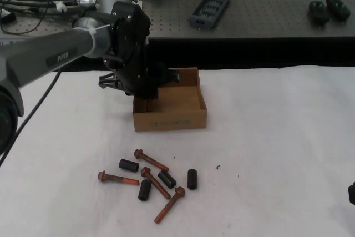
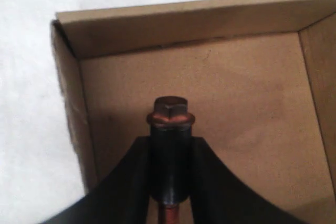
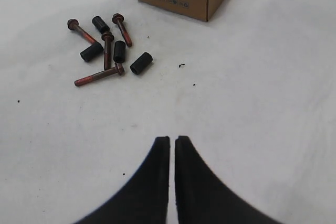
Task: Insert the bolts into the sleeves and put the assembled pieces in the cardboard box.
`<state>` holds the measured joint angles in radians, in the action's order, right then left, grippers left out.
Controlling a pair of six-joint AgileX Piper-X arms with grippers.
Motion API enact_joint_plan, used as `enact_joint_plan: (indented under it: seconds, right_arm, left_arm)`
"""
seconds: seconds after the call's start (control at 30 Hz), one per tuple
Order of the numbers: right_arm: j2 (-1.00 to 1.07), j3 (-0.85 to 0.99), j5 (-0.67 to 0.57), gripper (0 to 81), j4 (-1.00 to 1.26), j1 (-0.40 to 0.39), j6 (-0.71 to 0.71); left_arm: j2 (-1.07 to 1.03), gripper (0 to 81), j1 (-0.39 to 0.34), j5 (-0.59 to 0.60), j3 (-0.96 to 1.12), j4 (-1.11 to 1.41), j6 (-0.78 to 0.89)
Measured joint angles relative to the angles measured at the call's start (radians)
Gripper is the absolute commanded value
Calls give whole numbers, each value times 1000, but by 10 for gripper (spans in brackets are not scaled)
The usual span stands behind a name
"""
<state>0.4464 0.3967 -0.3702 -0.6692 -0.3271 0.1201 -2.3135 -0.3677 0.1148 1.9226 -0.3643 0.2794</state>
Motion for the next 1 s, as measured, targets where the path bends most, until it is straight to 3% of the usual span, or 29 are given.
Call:
enact_joint_plan:
  seconds: [0.07, 0.13, 0.9, 1.0]
  right_arm:
    - [0, 0, 0, 37, 0, 0, 0]
    - [0, 0, 0, 37, 0, 0, 0]
    - [0, 0, 0, 37, 0, 0, 0]
    - [0, 0, 0, 37, 0, 0, 0]
  left_arm:
    - [0, 169, 0, -3, 0, 0, 0]
    - [-1, 191, 0, -2, 0, 0, 0]
    - [3, 189, -4, 13, 0, 0, 26]
    - [7, 217, -4, 19, 3, -14, 26]
